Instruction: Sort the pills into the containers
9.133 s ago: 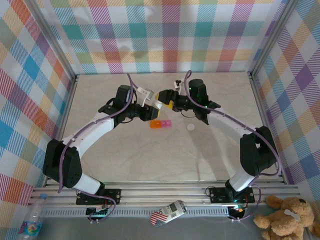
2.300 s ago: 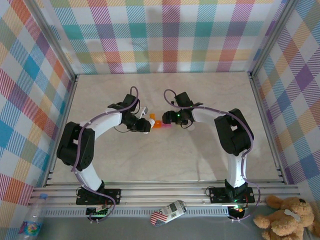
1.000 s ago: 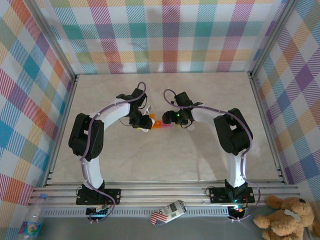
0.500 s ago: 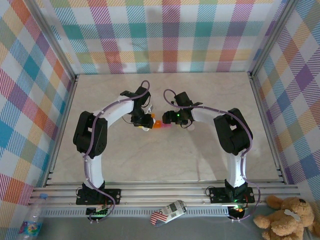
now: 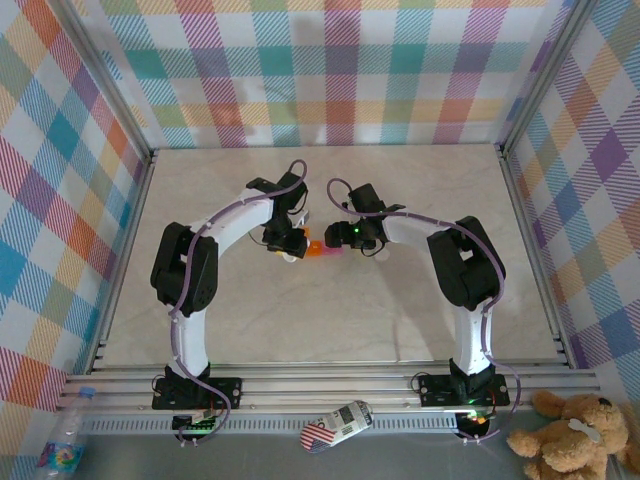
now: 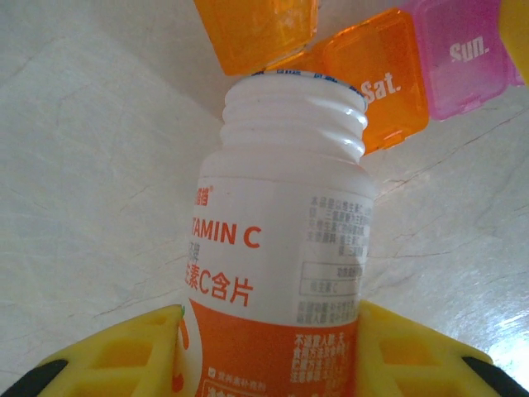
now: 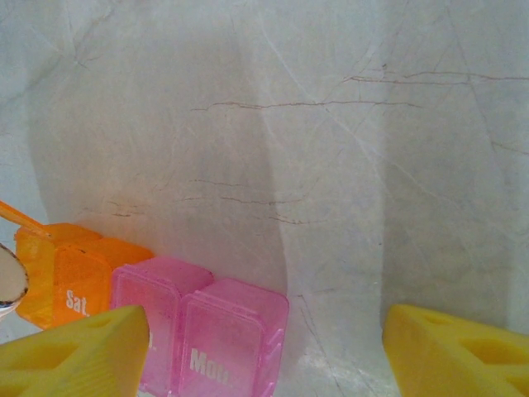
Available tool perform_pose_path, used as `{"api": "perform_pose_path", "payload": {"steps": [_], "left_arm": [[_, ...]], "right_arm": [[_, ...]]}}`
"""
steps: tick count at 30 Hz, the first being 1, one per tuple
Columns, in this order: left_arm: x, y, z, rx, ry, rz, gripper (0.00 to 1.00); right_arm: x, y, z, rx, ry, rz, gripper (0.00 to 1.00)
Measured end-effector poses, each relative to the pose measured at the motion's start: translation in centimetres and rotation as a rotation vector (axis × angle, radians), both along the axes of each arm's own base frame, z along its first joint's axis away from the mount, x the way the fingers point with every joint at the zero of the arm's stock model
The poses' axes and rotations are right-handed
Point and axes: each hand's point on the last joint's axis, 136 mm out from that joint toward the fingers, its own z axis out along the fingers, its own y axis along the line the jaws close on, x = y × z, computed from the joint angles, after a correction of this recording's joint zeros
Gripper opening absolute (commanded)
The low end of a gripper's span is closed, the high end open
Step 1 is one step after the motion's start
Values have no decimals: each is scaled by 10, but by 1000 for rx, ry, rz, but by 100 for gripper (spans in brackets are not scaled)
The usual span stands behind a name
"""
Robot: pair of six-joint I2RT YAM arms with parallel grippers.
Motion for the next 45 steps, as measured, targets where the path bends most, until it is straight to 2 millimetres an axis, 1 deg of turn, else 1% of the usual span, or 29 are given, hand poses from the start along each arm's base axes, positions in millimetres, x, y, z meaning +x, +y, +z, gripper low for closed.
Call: {"api": "perform_pose_path", "payload": {"steps": [8, 21, 29, 40, 45], "left_arm": [[1, -4, 6, 8, -2, -19, 0], [1, -2, -2, 75, 29, -52, 0], [3, -2, 3, 95, 27, -61, 0], [2, -6, -3, 126, 58, -94, 0], [0, -3, -2, 139, 66, -102, 0]], "right_arm": [[0, 0, 0, -3, 5, 0, 76], [0, 0, -1, -8, 5, 8, 76], [0, 0, -1, -9, 5, 9, 76], [0, 0, -2, -10, 6, 10, 76], [0, 0, -2, -10, 6, 10, 76]]}}
